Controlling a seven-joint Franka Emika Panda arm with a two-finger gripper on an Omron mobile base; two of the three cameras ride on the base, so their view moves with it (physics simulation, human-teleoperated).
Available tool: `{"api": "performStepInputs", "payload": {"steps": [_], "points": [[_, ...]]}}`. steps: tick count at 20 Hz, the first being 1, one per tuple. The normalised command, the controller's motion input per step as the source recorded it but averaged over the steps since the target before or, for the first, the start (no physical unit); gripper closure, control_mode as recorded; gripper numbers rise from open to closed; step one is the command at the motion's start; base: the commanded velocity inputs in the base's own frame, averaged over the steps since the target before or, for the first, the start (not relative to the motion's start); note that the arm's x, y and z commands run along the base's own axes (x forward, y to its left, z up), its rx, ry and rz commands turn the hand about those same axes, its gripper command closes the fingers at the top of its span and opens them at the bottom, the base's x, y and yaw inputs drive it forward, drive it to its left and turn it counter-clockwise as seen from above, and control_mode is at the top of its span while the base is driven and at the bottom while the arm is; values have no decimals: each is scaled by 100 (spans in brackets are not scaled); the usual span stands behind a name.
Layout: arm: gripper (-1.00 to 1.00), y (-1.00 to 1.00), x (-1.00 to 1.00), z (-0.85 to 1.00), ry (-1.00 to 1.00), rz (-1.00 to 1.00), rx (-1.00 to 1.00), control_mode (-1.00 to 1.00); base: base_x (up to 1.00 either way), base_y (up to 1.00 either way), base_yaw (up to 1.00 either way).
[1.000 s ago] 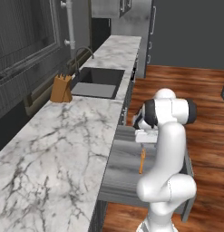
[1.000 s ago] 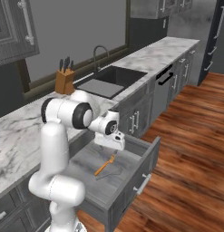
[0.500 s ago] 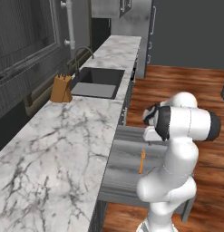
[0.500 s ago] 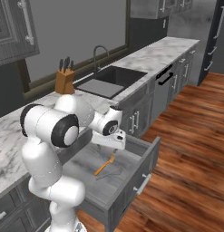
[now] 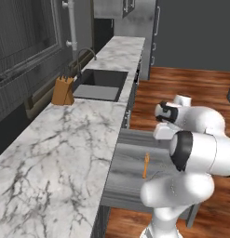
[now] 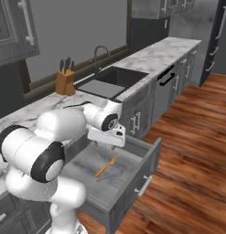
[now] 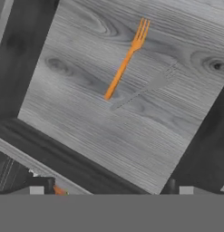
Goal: Organize the utensils by type. Pick up the wooden spoons from the counter and place them in the open cabinet. Then pick up the metallic utensils from the counter and place them in the open drawer.
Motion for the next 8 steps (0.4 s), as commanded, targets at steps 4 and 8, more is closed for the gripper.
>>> {"api": "performStepInputs", "payload": {"steps": [4,8], "points": [[-100,0,-54,42,-20,0,0,-100,0,0,0],[-100,1,-45,43,-15,0,0,-100,0,0,0]]}}
